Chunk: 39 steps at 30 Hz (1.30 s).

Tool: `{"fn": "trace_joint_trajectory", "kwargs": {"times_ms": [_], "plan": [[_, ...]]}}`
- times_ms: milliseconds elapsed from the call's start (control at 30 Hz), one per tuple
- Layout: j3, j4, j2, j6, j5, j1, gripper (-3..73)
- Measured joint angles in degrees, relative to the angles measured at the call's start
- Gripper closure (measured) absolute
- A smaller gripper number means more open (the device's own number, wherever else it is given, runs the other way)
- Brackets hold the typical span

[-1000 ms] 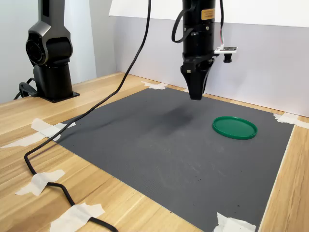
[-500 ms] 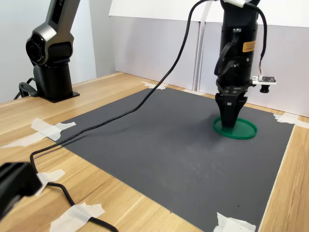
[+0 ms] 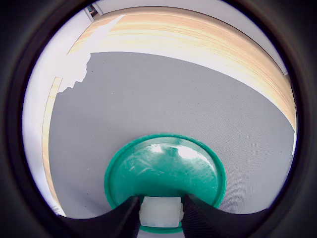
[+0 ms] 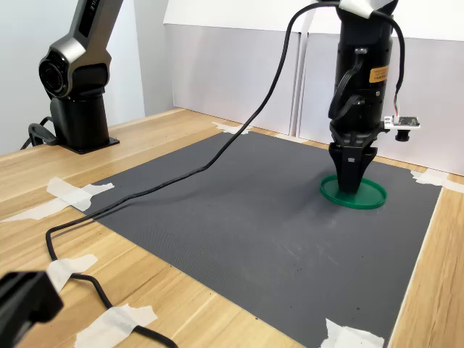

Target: Grasp a white terminal and put it on the green lid.

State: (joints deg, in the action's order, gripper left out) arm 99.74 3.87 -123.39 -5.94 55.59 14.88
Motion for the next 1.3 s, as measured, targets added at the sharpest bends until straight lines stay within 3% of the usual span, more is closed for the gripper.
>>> {"fn": "trace_joint_trajectory", "kwargs": {"times_ms": [267, 433, 867, 1100, 1200, 1300], "plan": [[0.0, -1.5, -0.4, 0.9, -1.1, 0.0, 21.6], [0.0, -1.5, -0.4, 1.4, -1.1, 0.0, 18.8], [-0.7, -1.0, 6.7, 1.5, -1.1, 0.0, 18.5], [-10.2, -0.8, 15.3, 1.7, -5.9, 0.0, 18.9], [-15.8, -0.9, 20.2, 2.9, -10.2, -0.6, 21.5], [-21.4, -1.1, 25.0, 3.7, -14.2, -2.3, 29.0]]}}
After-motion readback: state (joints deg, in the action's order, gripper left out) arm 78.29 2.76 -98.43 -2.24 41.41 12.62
